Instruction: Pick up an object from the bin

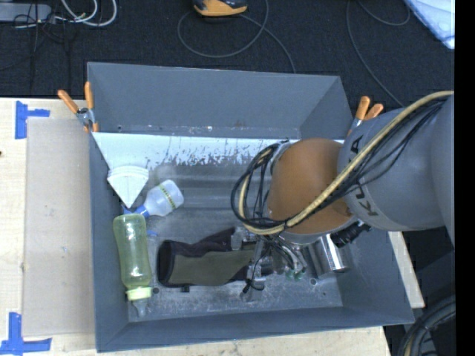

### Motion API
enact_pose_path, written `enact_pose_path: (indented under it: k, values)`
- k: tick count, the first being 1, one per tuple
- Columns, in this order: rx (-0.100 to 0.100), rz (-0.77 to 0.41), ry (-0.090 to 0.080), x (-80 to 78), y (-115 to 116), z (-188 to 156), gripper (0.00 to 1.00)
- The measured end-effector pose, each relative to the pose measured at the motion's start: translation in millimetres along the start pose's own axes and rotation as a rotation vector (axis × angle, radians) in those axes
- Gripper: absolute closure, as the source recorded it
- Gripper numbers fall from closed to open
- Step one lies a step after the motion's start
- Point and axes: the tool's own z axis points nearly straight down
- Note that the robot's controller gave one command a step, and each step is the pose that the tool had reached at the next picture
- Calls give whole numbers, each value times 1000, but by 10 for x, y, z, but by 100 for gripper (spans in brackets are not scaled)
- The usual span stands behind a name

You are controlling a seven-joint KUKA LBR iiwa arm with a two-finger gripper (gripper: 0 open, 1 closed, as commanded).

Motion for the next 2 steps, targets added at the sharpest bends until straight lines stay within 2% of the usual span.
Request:
enact_pose_path:
  k: [1, 2]
  values:
    - [-1, 2, -8, -19, -3, -41, 0]
    - [-2, 117, -12, -173, 55, 148, 0]
